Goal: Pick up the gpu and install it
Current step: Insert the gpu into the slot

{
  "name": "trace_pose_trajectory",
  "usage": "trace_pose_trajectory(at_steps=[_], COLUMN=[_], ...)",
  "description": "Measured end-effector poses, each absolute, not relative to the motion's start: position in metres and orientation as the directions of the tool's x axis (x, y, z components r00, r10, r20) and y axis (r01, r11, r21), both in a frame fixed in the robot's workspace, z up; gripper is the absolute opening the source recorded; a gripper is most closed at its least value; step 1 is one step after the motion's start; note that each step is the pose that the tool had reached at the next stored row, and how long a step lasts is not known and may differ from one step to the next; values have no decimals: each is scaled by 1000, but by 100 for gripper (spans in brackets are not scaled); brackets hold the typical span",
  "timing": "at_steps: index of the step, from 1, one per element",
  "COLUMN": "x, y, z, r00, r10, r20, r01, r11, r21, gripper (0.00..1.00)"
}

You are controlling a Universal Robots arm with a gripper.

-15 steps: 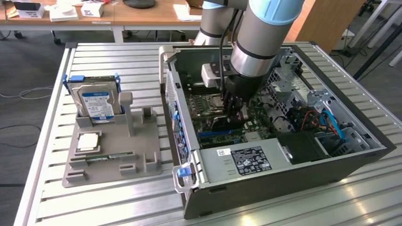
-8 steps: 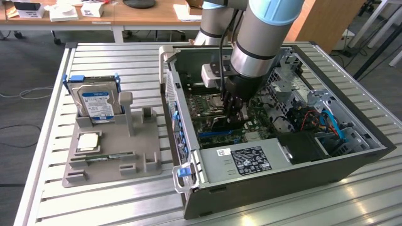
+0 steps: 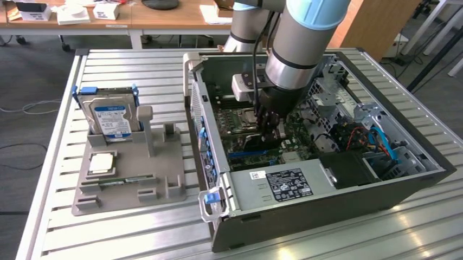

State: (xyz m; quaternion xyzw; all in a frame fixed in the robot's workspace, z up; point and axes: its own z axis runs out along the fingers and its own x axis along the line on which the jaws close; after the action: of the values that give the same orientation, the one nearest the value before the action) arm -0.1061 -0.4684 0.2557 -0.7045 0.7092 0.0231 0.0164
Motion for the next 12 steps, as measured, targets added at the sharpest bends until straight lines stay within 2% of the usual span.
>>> trace_pose_trajectory(at_steps=[12], x=[-107], y=[-468], z=[255], r00=[-7], r10=[-998], r20=[-56], r01=[-1000], r11=[6], r21=[10], gripper=[27])
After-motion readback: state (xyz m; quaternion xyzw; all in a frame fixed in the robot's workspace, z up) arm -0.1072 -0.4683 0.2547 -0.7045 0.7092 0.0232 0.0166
